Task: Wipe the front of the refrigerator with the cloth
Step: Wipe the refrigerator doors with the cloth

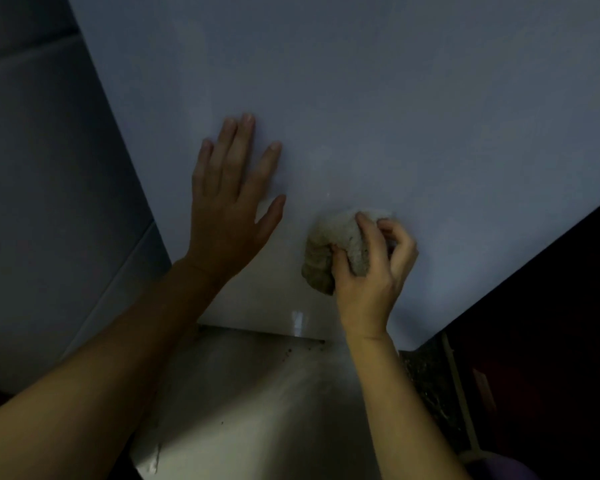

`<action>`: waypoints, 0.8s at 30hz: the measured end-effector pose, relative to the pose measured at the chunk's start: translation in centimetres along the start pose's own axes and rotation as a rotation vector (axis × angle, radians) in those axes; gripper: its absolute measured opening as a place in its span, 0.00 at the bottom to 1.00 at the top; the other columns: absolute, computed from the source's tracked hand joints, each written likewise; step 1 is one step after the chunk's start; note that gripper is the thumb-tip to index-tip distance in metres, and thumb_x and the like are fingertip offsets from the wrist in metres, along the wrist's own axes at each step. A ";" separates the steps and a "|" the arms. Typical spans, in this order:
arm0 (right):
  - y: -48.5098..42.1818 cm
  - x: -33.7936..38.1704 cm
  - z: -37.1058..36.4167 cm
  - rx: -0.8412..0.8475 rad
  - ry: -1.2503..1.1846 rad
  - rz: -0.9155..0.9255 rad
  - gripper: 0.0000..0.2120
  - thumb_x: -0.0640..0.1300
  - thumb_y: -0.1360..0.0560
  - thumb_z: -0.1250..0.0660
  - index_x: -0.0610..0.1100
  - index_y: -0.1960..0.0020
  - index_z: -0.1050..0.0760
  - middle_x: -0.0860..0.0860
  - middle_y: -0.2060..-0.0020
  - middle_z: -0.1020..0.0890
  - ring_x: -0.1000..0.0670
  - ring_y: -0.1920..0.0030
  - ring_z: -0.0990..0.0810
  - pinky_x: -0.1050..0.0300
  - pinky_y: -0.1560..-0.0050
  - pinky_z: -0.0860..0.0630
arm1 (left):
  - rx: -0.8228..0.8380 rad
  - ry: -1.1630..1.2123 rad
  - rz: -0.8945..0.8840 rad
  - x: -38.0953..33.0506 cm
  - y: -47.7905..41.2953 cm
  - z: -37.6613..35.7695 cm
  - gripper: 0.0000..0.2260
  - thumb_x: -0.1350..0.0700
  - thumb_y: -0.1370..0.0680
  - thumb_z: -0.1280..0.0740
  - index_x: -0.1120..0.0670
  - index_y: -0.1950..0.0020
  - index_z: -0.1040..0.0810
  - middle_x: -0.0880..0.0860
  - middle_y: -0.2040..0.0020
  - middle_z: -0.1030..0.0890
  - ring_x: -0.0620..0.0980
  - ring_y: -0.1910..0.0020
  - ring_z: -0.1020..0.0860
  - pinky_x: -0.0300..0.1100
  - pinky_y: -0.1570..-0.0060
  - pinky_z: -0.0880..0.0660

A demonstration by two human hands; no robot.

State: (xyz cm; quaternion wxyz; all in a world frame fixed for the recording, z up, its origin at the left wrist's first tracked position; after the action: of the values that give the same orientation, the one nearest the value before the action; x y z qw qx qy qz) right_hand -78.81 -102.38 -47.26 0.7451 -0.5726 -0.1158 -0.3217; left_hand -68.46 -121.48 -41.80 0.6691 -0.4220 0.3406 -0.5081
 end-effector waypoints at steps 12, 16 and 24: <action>-5.3 1.2 3.6 -0.174 -0.085 -0.018 0.22 0.41 0.27 0.24 0.42 0.35 0.21 0.42 0.38 0.27 0.45 0.37 0.27 0.66 0.34 0.33 | -0.053 -0.027 0.006 0.0 -0.1 0.1 0.26 0.49 0.19 0.31 0.56 0.23 0.31 0.65 0.22 0.34 0.62 0.21 0.39 0.58 0.20 0.44; -4.9 0.9 3.2 -0.133 -0.041 0.013 0.22 0.39 0.28 0.23 0.41 0.35 0.21 0.39 0.38 0.27 0.45 0.37 0.29 0.64 0.34 0.32 | -0.049 -0.023 0.006 0.0 -0.1 0.0 0.27 0.49 0.19 0.31 0.56 0.22 0.32 0.65 0.22 0.35 0.62 0.20 0.39 0.58 0.21 0.43; 0.6 -1.0 0.5 0.039 -0.062 -0.056 0.20 0.35 0.28 0.23 0.38 0.37 0.19 0.42 0.39 0.28 0.40 0.38 0.26 0.46 0.36 0.23 | 0.005 -0.001 -0.011 -0.4 -0.3 0.7 0.27 0.50 0.19 0.31 0.56 0.23 0.33 0.65 0.22 0.36 0.62 0.21 0.40 0.61 0.23 0.40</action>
State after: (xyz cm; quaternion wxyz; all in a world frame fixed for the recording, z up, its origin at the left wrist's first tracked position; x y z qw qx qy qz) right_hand -79.14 -101.48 -48.15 0.7430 -0.5641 -0.1610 -0.3221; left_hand -68.01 -121.02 -41.24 0.6675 -0.4225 0.3366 -0.5126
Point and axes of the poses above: each hand's wrist, its own y-axis away from the middle knuckle, its own z-axis out of the back of the hand, x = y × z, the point moved 8 cm from there along -y, towards the middle knuckle
